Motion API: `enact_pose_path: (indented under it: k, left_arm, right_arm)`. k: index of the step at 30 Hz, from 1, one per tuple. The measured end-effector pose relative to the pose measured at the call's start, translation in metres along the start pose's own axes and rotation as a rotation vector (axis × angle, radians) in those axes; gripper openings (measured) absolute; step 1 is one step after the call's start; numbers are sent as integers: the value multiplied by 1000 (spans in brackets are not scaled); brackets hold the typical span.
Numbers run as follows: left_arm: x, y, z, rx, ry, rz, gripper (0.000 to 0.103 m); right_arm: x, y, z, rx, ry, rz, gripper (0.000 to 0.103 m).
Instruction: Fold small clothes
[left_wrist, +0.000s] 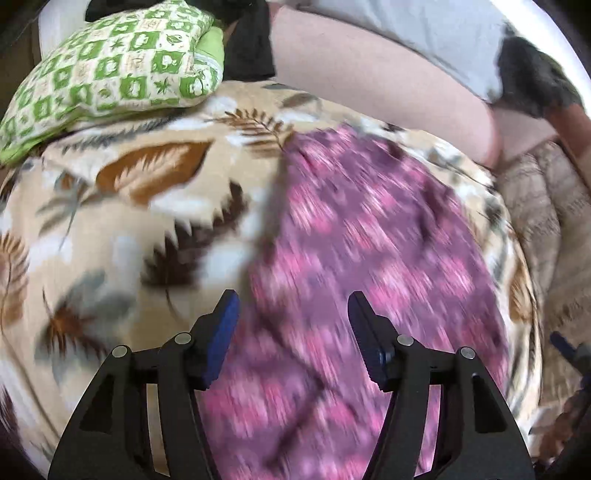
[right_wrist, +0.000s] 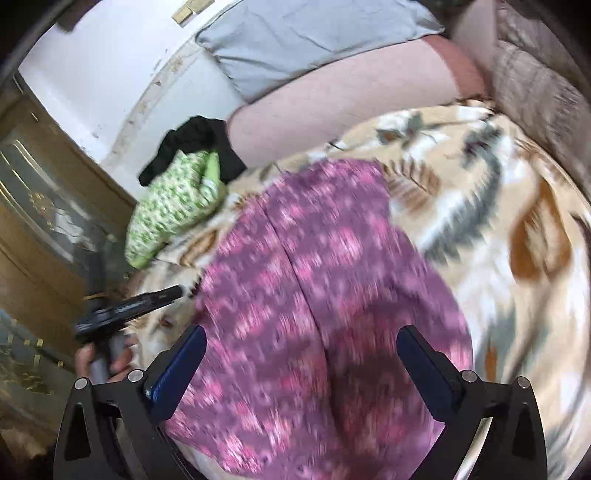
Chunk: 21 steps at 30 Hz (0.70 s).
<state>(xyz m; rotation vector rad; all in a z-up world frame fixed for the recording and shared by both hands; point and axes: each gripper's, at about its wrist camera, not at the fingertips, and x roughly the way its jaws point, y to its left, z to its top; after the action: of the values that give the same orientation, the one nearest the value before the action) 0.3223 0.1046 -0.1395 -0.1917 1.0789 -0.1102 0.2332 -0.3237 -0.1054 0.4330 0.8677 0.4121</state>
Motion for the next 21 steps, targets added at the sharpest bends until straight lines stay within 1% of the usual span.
enact_pose_path:
  k: [1,2,3,4,7,10,11,13,14,15,17,18,19,20,21]
  left_arm:
    - [11,4,16,-15,18,-4,61]
    - [24,8,33,-34,32,-3,61]
    - [36,10,45,-43,44,-6,61]
    - [52,12,60,-45,68,-11,61]
    - [90,18,88,-76,129,-5,61]
    - [122,19,114,-73,149,17,61]
    - [135,21,122,-88,171,4,61]
    - [156,23,134,-111,224,-37,61]
    - [167,25,138,-126,248,-46,61]
    - [172,25,141,-139,253,-44,61]
    - [175,24,150,-155,239,-26,60]
    - [174,24,151,-163,237,-8,40]
    - [173,22,152,-161,243,-3,11]
    - [173,20,153,-152,262,-30,6]
    - [169,18,155,-135,262,-27,6]
  right_arm:
    - [11,-6,19,22,5,-3,103]
    - [21,-15,36,43,24,13,103]
    - [36,-23,55,72,42,25,101]
    - [54,-29,73,91,49,15,100]
    - [106,-43,119,72,85,-68,96]
    - [154,-64,157,63,136,-120,87]
    - [168,-73,165,81,146,-136,81]
    - [199,-93,180,120,196,-121,73]
    - [211,-99,186,140,216,-122,63]
    - [226,-107,192,162,238,-137,59]
    - [245,-114,196,160,273,-162,59]
    - [253,-119,197,172,284,-190,56]
    - [257,-122,198,184,288,-189,51]
    - [256,-120,198,165,288,-198,39]
    - [254,-117,199,139,294,-207,8]
